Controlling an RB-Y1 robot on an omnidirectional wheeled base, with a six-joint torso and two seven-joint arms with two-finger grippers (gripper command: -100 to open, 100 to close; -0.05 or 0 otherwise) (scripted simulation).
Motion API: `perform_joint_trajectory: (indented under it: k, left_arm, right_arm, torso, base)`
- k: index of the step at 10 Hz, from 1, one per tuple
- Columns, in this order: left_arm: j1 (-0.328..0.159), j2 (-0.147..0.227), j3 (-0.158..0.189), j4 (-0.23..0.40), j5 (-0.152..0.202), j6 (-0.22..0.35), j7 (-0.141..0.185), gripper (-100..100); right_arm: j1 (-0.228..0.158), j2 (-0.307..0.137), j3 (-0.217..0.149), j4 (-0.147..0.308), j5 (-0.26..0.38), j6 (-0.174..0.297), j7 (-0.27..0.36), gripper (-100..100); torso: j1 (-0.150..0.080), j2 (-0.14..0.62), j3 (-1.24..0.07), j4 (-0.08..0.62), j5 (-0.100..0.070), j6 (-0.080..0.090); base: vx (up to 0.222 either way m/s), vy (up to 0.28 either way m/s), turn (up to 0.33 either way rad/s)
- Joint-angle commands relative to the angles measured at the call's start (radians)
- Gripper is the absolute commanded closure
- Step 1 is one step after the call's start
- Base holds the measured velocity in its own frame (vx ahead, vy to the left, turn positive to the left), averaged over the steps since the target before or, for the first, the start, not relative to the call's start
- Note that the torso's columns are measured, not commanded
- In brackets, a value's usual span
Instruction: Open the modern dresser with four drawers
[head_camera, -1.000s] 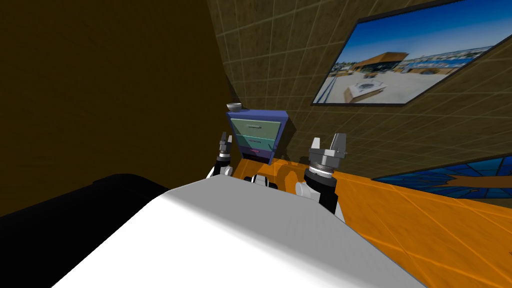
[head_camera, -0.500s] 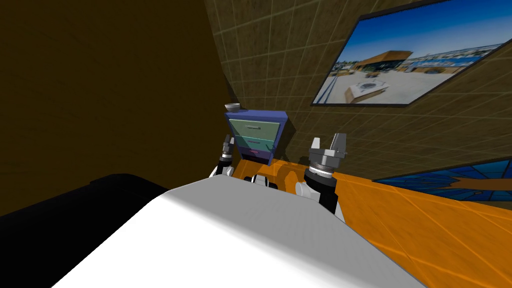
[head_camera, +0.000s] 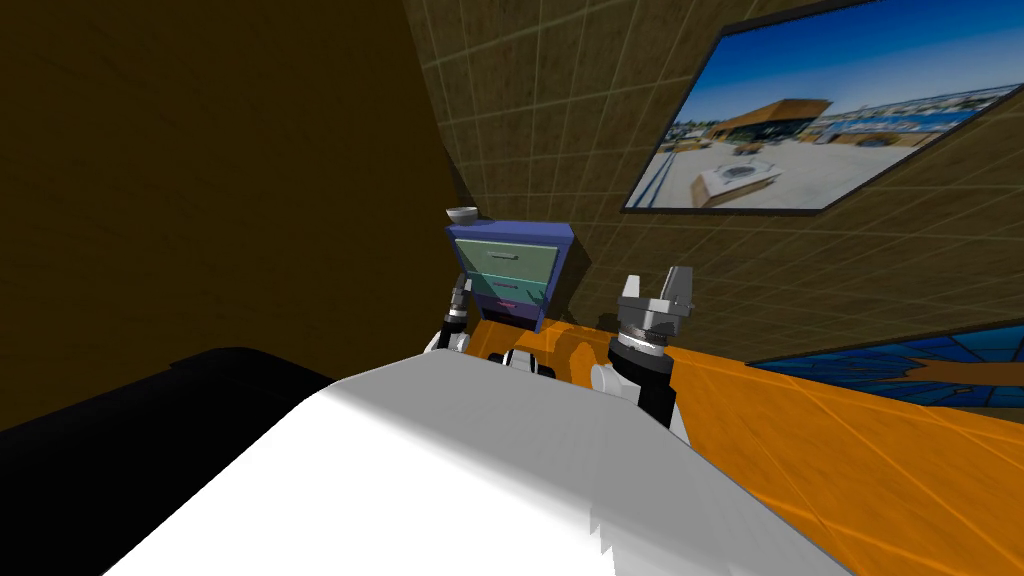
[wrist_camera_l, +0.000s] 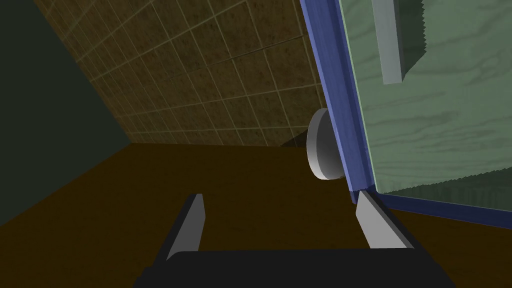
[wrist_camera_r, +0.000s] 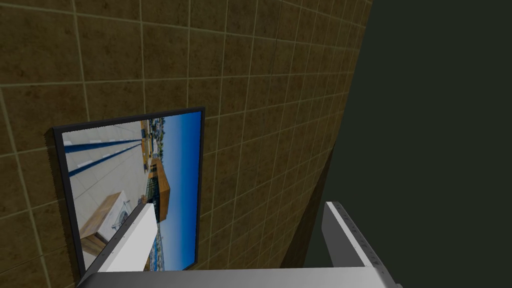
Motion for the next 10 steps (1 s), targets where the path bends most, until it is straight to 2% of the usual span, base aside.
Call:
perform_joint_trajectory:
  k: [1,8,9,10]
  left_arm:
    - [-0.027,-0.001,-0.003,0.073,-0.007,-0.014,-0.003,-100]
    - [-0.111,-0.001,-0.003,0.262,-0.025,-0.063,-0.002,-100]
    - [-0.111,-0.001,-0.003,0.292,-0.025,-0.063,-0.002,-100]
    - [-0.132,-0.002,-0.004,0.324,-0.029,-0.076,-0.002,-100]
  right_arm:
    - [0.0,0.0,0.0,0.0,0.0,0.0,0.0,0]
    - [0.0,0.0,0.0,0.0,0.0,0.0,0.0,0]
    - [0.0,0.0,0.0,0.0,0.0,0.0,0.0,0]
    - [0.0,0.0,0.0,0.0,0.0,0.0,0.0,0]
  torso:
    - [-0.001,-0.001,-0.001,0.0,0.0,0.0]
    - [0.0,0.0,0.0,0.0,0.0,0.0]
    - [0.0,0.0,0.0,0.0,0.0,0.0]
    - [0.0,0.0,0.0,0.0,0.0,0.0]
  base:
    - [0.064,-0.031,0.001]
    - [0.047,-0.029,0.004]
    - [0.046,-0.022,0.002]
    - [0.062,-0.026,0.004]
